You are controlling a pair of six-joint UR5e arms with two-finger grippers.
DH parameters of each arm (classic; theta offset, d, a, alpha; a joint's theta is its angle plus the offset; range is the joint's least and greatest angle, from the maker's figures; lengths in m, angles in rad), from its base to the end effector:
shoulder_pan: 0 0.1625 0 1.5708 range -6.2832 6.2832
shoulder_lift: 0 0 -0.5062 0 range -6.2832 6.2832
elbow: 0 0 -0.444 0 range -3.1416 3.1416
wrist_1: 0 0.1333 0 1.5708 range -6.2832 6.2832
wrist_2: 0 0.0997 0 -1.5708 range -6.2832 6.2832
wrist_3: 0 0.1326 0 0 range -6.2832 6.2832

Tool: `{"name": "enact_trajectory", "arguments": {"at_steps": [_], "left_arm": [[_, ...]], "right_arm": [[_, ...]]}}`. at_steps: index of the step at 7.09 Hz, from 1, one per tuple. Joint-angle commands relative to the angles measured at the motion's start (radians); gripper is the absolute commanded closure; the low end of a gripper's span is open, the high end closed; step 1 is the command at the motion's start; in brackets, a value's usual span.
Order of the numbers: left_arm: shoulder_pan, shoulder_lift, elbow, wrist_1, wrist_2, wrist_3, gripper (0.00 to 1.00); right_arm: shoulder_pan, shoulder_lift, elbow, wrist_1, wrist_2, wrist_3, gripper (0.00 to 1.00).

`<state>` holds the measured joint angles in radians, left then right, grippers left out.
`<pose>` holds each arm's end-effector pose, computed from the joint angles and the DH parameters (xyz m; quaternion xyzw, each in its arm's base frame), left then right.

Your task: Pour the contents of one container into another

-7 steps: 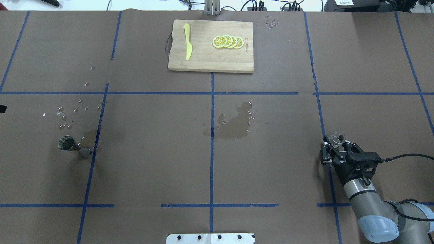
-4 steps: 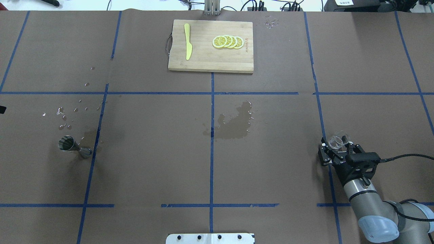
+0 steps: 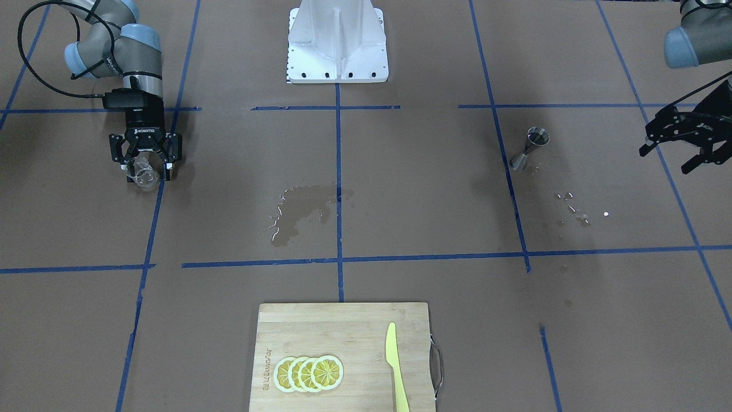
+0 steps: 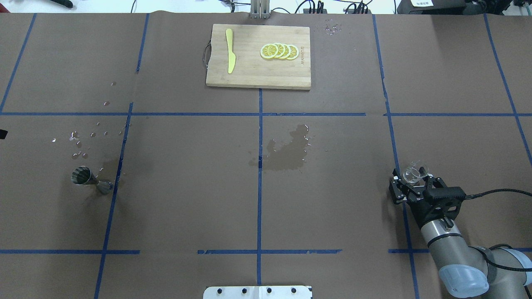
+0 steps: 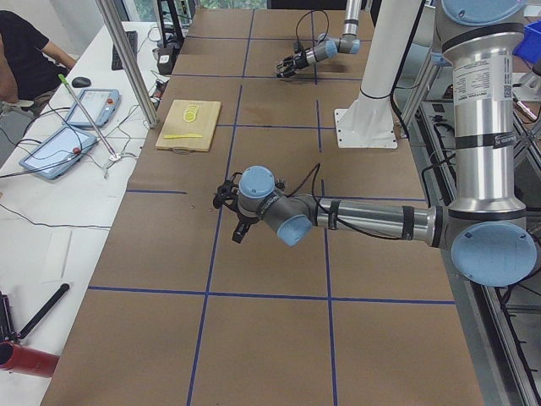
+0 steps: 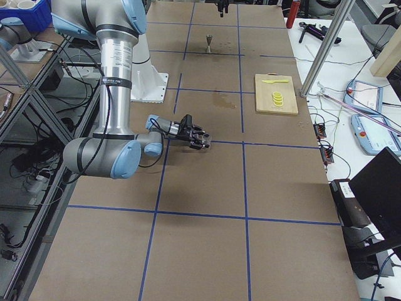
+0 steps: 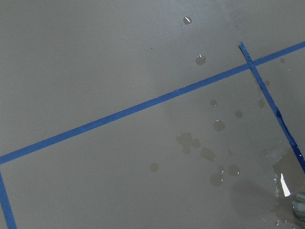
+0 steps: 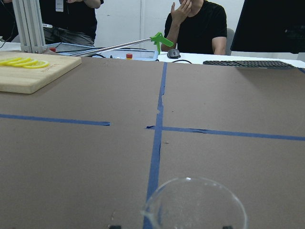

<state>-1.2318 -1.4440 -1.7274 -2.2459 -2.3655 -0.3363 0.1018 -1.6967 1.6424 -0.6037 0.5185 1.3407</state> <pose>0.1351 -0.4994 0.6576 0.1800 0.4481 0.1348 0.8652 -0.4649 -0.2973 0.6501 0.5076 -0.3014 0.1711 0.7888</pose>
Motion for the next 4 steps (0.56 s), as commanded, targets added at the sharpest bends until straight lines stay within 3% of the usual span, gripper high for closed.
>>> {"name": "enact_trajectory", "arguments": {"at_steps": [1, 4], "left_arm": [[0.000, 0.001, -0.004, 0.000, 0.002, -0.001, 0.00], [0.000, 0.001, -0.006, 0.000, 0.002, -0.001, 0.00]], "right_arm": [[-0.001, 0.000, 0.002, 0.001, 0.000, 0.000, 0.22], [-0.001, 0.006, 0.002, 0.004, 0.002, 0.000, 0.18]]}}
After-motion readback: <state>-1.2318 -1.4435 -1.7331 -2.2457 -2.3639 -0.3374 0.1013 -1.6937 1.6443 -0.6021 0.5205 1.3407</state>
